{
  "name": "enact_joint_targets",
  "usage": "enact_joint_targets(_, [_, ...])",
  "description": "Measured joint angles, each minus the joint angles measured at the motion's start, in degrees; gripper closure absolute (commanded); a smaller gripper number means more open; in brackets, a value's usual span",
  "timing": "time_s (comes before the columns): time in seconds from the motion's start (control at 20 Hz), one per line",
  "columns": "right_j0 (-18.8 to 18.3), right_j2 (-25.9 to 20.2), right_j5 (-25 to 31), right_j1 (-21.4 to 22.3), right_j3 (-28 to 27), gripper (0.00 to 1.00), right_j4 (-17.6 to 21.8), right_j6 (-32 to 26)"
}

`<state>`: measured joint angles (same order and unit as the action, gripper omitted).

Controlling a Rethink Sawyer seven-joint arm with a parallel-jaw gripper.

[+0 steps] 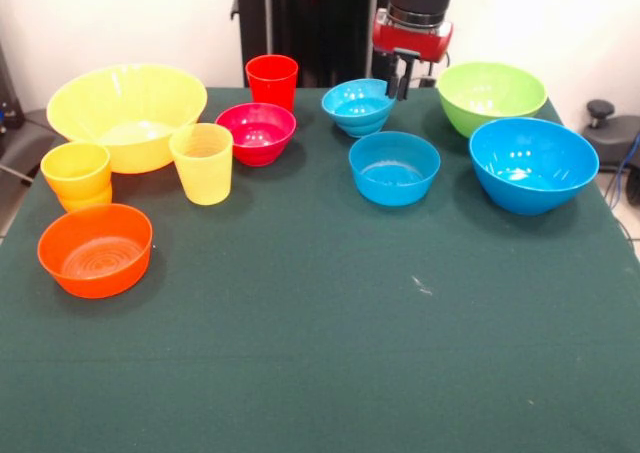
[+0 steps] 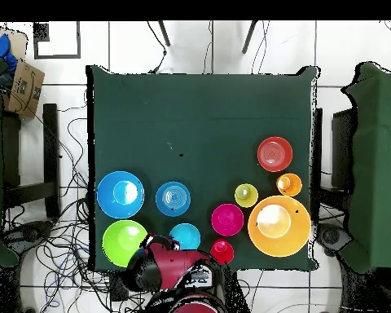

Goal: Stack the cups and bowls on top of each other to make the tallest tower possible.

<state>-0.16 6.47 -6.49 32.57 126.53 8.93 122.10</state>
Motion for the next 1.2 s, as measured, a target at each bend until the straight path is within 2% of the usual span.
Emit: enact_joint_targets(1.2, [0.0, 0.0, -1.1, -3.0, 0.0, 1.00, 0.0, 0.0])
